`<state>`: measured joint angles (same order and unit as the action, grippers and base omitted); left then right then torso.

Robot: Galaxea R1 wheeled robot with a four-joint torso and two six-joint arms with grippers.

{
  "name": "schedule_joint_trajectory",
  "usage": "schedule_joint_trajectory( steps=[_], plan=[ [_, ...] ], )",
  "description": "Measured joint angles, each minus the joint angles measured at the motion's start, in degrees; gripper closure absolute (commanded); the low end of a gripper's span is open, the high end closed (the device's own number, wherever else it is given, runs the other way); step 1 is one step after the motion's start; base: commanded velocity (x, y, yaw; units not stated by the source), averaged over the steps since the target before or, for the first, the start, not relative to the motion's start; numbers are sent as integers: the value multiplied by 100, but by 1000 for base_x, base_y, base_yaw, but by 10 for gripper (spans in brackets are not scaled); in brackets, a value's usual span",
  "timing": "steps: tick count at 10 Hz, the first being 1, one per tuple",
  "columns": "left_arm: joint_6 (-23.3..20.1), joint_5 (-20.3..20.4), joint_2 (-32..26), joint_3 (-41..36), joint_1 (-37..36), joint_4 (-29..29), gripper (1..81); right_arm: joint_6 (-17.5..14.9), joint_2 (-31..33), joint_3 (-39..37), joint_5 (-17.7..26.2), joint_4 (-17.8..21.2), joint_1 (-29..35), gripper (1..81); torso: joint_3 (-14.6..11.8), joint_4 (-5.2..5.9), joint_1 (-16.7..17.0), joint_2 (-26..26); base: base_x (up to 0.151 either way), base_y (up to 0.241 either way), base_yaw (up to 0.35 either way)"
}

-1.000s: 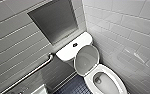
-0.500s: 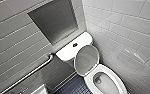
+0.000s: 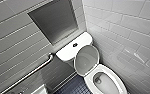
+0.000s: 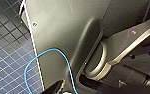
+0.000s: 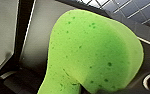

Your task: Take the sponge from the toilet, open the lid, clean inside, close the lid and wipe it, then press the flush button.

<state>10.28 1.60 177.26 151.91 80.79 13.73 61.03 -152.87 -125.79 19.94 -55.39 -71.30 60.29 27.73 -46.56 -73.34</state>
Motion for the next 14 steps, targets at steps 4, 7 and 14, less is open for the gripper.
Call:
schedule_joint_trajectory(
  steps=[4, 7, 14],
  plan=[
    [2, -2, -99, 0, 0, -4, 10, -629, 124, -61, -366, 388, -430, 811, -2, 0, 0, 0, 0, 0, 0],
    [17, 9, -293, -80, -37, -26, 10, -2577, 94, -232, -438, 2130, -535, 811, -5, 0, 0, -2, 0, 0, 0],
    [27, -26, -1368, -1927, -669, -169, 10, -4603, 288, -502, -995, 3989, -1080, 811, -5, 0, 0, -2, 0, 0, 0]
  ],
)
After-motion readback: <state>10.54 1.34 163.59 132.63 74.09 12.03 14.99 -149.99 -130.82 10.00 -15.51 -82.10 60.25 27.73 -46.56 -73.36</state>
